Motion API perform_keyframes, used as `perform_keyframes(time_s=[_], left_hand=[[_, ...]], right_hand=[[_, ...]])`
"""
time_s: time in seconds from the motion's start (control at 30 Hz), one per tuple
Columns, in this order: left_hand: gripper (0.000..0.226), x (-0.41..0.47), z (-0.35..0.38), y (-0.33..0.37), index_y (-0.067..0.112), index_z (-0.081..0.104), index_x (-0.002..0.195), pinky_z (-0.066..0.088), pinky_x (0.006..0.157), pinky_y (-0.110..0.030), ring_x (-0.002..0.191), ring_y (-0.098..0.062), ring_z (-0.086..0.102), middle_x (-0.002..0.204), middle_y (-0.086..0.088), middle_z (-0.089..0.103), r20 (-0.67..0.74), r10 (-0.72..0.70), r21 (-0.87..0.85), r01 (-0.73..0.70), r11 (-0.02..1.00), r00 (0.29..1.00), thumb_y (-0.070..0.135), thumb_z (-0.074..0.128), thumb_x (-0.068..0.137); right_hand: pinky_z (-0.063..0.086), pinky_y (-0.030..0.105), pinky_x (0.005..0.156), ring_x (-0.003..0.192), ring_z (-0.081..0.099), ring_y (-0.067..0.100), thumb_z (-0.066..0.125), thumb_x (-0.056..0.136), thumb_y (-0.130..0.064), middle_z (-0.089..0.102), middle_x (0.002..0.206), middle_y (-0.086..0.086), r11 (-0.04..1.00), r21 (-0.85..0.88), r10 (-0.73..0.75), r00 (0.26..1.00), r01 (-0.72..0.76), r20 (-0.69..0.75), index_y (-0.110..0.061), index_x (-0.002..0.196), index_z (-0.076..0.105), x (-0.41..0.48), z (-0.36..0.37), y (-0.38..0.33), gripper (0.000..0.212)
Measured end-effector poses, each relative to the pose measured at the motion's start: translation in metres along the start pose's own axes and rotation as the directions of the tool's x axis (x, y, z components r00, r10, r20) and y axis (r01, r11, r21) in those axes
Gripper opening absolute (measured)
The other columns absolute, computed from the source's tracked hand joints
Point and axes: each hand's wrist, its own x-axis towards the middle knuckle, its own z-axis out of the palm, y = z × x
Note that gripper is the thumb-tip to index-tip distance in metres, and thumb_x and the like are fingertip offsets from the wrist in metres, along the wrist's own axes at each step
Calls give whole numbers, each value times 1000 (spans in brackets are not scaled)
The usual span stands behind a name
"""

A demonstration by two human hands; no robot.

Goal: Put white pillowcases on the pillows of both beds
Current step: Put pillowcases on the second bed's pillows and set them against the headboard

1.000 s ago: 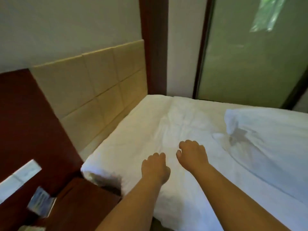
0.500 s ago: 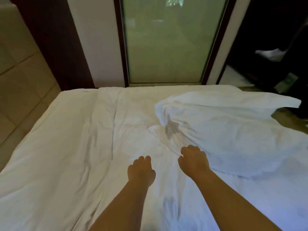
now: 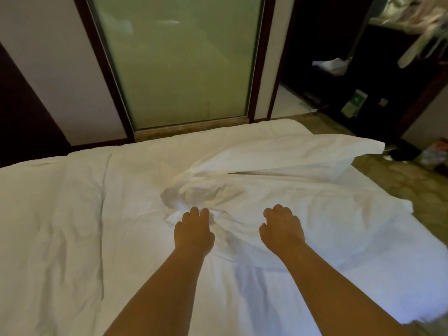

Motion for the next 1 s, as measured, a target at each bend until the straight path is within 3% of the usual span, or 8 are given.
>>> perform_keyframes(time_s=[0.23,0.43,0.5,0.57,0.63,0.7,0.83,1.0], left_hand=[[53,54,2,64,23,37,134,42,89,-32,115,-25,46,138,-4,38,-54,73,36,-71,997,996,13,52,85],[81,87,13,70,35,7,150,51,87,-34,122,-28,48,161,-4,-1,-8,-182,88,182,979,983,11,54,90],[85,103,12,67,36,3,152,51,88,-37,121,-30,53,161,-2,-5,-4,-228,149,226,963,974,10,56,90],[79,117,11,69,30,13,150,51,84,-39,111,-31,60,159,-2,10,21,-265,183,257,949,964,11,59,89],[61,126,12,75,23,31,141,51,82,-39,105,-29,63,141,-3,37,68,-297,184,281,942,952,15,61,89],[37,130,16,85,19,43,130,48,86,-40,109,-28,60,125,-4,49,98,-326,231,297,927,940,19,52,94],[33,117,34,98,23,49,131,46,93,-36,118,-22,56,126,-1,54,151,-342,347,275,897,927,23,41,99],[36,69,56,93,27,52,131,47,91,-35,119,-22,57,128,1,56,221,-384,410,272,871,897,21,39,98]], right_hand=[[37,35,99,124,40,24,48,91,-30,42,134,6,999,-39,20,1000,-19,24,-13,130,40,70,3,65,43],[16,46,116,145,16,23,56,83,-56,22,154,5,983,-1,-184,980,185,77,-13,146,20,146,30,82,85],[19,47,113,141,26,22,57,80,-58,33,149,3,976,20,-219,969,219,115,-14,143,28,162,41,87,82],[29,44,106,128,42,22,58,78,-59,49,135,2,967,43,-256,955,252,150,-16,131,43,172,50,92,70],[33,40,101,121,46,23,60,78,-60,54,125,1,954,62,-301,939,295,166,-17,122,50,177,56,95,63],[35,39,98,118,47,24,61,77,-61,54,122,2,942,77,-337,926,328,171,-17,119,52,177,62,96,62],[39,37,96,116,51,24,65,75,-59,58,120,3,919,72,-393,890,387,230,-17,117,55,163,71,90,60],[46,35,87,105,60,26,58,86,-32,67,109,4,848,36,-519,813,529,263,-18,106,65,115,78,80,26]])
